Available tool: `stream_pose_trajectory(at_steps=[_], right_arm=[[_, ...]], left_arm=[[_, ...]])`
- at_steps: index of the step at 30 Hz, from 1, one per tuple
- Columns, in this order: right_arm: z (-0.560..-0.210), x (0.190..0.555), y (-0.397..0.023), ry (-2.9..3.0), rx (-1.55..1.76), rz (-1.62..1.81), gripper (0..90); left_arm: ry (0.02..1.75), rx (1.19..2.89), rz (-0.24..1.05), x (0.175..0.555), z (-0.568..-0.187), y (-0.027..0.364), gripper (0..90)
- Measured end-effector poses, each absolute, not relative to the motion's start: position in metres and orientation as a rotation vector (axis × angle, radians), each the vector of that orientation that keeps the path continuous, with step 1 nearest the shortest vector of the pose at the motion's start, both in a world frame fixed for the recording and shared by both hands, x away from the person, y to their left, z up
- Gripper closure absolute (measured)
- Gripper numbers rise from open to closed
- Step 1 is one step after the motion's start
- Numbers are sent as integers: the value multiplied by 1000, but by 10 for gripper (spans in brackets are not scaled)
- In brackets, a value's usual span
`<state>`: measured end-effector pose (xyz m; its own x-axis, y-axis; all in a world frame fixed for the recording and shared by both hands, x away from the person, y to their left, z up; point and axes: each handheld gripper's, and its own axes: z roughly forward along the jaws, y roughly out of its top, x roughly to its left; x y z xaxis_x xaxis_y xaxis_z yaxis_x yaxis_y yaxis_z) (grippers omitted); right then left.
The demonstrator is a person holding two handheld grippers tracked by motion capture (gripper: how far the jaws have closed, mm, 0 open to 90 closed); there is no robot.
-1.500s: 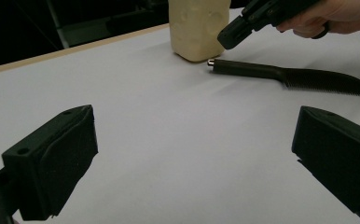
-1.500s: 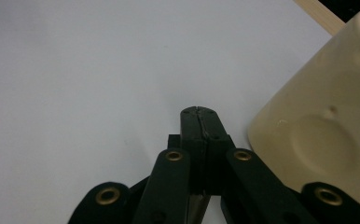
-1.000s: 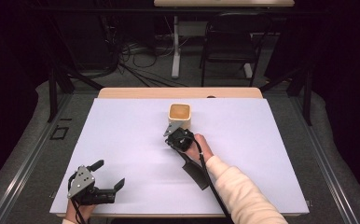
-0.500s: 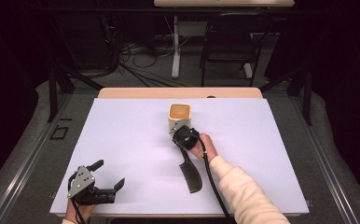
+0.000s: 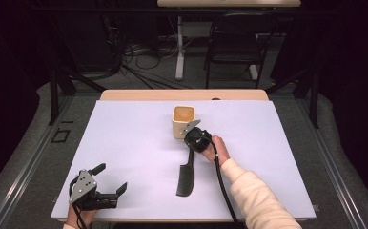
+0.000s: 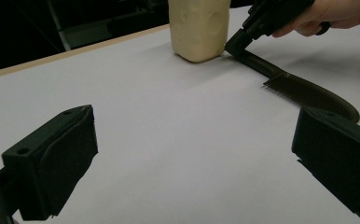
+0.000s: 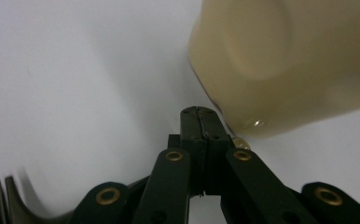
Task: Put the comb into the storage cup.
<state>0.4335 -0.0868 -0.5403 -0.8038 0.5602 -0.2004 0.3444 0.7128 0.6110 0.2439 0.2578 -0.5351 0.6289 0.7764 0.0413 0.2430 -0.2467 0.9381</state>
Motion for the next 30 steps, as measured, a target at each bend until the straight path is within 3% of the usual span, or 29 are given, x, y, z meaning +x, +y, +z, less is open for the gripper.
stream_pose_trajectory(at_steps=[30], right_arm=[[-545,419,-130,2526,783,733,900]], left_arm=[[825,1802,640,243,-535,258,1]])
